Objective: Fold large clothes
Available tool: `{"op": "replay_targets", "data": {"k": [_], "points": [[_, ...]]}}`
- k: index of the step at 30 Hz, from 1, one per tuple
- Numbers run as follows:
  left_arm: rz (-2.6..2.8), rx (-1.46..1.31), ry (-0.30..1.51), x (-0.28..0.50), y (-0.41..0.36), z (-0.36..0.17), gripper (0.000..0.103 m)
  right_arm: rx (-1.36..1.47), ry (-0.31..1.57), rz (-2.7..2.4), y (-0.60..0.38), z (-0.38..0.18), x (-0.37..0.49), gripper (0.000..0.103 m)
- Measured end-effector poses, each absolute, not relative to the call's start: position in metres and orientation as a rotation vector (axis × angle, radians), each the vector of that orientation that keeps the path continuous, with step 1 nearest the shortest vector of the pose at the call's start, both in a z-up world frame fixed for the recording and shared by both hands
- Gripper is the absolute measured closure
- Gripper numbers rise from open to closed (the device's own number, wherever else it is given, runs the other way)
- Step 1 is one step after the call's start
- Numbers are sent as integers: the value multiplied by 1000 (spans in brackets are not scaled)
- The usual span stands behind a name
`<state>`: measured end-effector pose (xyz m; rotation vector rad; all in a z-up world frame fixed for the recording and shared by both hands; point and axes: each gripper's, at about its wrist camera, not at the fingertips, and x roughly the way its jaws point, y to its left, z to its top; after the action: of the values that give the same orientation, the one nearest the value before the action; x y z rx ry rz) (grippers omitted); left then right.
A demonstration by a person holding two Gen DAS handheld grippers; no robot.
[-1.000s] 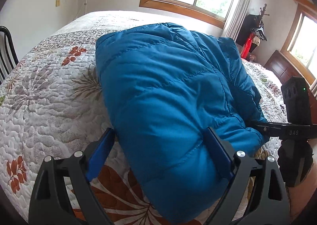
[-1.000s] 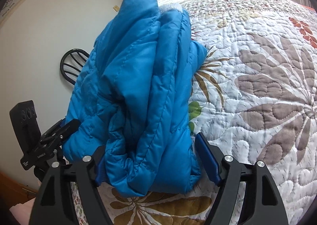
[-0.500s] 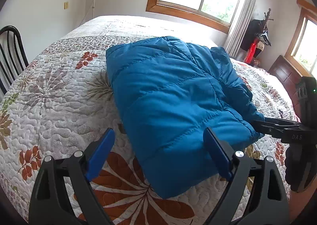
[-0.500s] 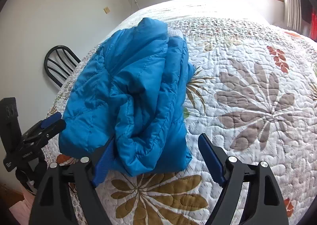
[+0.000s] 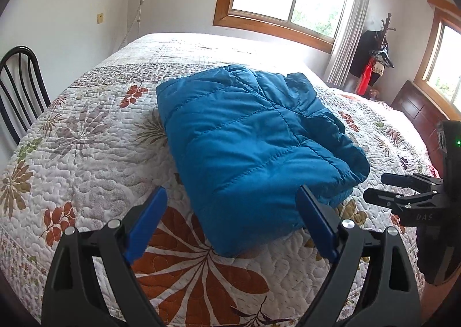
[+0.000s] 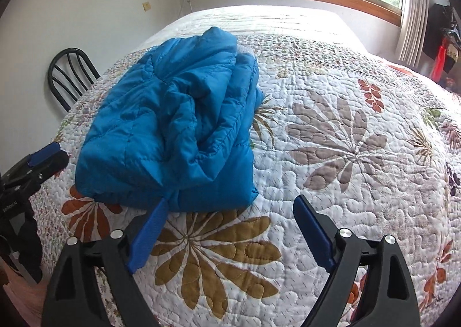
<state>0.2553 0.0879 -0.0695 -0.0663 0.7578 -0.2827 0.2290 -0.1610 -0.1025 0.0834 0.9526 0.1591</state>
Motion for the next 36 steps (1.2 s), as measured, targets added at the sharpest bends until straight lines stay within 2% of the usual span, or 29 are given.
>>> {"op": "replay_targets", "data": {"k": [12, 36], "points": [[-172, -40, 776, 204, 92, -65, 11, 40, 901, 117, -145, -88, 174, 4], [-86, 1, 759, 138, 92, -52, 8, 6, 867, 84, -138, -70, 110, 4]]}}
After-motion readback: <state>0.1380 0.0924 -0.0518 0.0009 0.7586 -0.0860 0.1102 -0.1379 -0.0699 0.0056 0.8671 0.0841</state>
